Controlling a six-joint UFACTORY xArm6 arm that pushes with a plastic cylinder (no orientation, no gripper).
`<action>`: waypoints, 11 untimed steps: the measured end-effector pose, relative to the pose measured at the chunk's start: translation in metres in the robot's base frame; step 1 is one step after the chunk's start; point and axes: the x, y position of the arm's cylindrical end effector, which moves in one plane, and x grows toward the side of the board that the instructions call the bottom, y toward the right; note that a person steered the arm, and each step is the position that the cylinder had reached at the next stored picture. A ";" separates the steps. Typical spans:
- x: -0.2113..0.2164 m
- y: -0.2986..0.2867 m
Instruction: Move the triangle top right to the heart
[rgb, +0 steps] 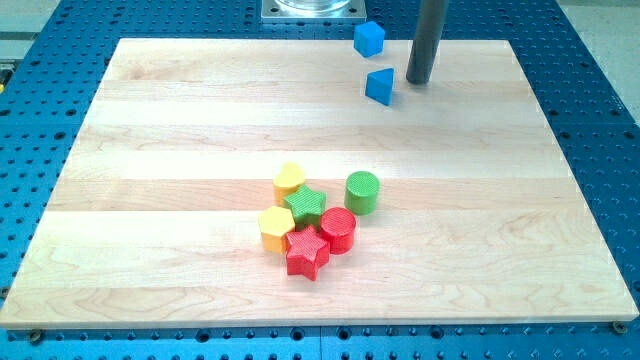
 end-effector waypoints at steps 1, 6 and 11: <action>-0.021 0.000; 0.033 -0.021; 0.033 -0.015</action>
